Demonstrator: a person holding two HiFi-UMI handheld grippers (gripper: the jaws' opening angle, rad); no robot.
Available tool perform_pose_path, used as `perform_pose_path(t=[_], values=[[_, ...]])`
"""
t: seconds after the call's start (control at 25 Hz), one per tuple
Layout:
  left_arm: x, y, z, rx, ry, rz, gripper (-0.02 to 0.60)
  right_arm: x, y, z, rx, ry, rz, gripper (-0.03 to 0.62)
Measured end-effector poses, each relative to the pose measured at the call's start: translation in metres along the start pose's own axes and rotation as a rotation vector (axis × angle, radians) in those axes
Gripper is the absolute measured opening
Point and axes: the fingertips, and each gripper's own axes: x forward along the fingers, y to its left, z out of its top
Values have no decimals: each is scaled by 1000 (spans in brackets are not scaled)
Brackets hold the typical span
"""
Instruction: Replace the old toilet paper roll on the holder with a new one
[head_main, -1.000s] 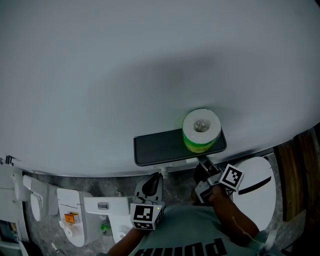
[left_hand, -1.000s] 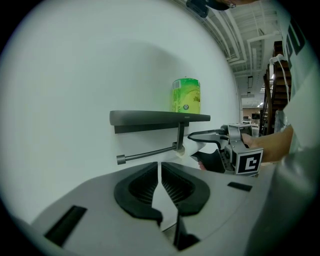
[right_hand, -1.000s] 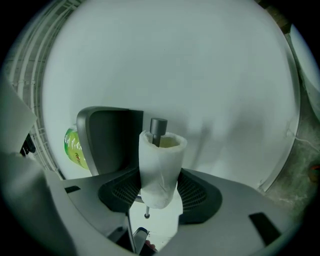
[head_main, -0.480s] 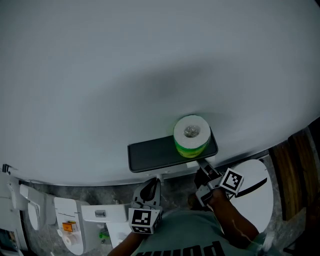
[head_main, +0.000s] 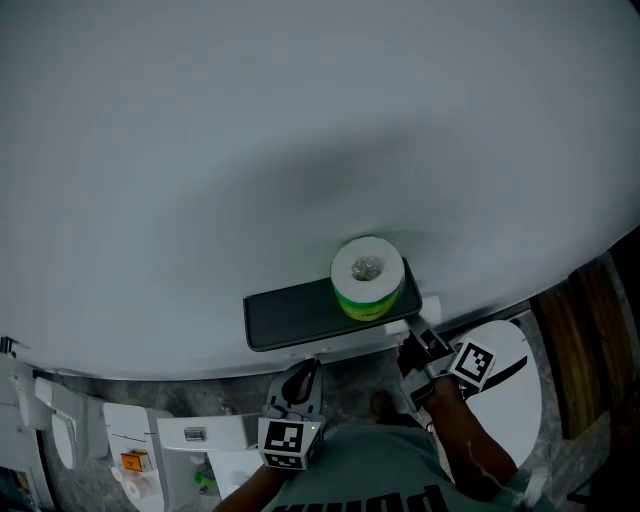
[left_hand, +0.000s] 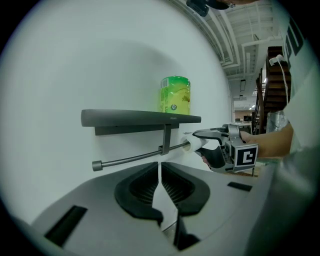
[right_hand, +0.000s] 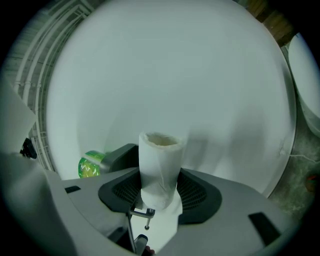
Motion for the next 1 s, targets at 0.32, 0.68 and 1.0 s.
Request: perform_pose_path(t=[0.32,0.68,1.0], values=[[12,-16,3,-3,-12,-43,21,-23,3,28,-48,-72,-27,225],[18,-30,4,4,-21,-86,21,-51,20,41,-110,-140,-32,225],[9,-27,1,-2,-1,-79,21,-67,74,23,-244,-136,26,225]])
